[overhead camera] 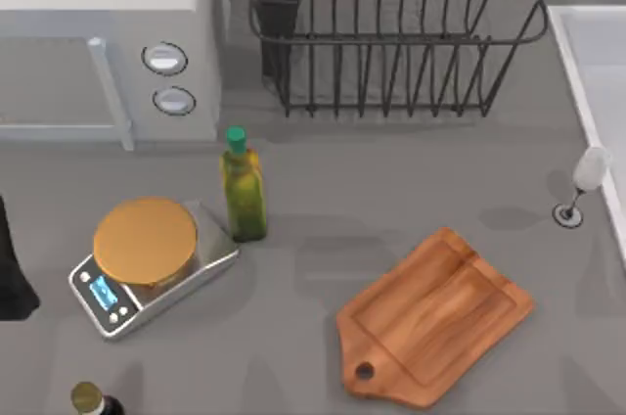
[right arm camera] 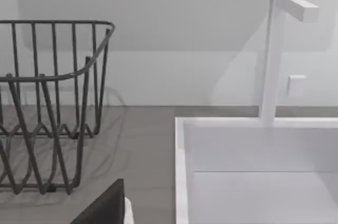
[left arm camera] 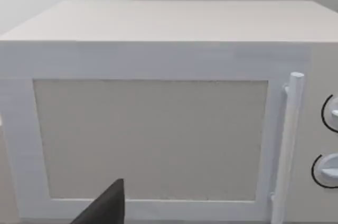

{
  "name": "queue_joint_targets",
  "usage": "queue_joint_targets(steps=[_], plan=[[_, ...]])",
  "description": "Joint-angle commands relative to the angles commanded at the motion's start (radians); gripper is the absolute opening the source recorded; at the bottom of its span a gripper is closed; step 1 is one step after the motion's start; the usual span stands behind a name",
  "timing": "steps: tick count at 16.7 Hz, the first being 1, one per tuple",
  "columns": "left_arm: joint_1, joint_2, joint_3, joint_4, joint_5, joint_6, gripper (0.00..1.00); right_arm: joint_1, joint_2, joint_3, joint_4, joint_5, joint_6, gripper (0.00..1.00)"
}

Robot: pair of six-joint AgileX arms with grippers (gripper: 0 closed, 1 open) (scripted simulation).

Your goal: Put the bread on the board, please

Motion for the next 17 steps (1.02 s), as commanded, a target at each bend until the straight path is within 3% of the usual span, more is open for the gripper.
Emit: queue_joint_targets(steps=[4, 8, 12, 17], plan=[[0.02, 0.03, 0.029, -0.021, 0.023, 0.03, 1.0, 0.0, 0.0, 0.0, 0.0, 0.0, 0.0, 1.0], [0.13, 0.214, 0.197, -0.139, 0.151, 0.212, 1.0, 0.0, 0.0, 0.0, 0.0, 0.0, 0.0, 1.0], [0.294, 0.547, 0.469, -0.334, 0.348, 0.544, 1.0, 0.0, 0.0, 0.0, 0.0, 0.0, 0.0, 1.0], [0.513, 1.089, 0.83, -0.633, 0.624, 1.089, 1.0, 0.0, 0.0, 0.0, 0.0, 0.0, 0.0, 1.0]])
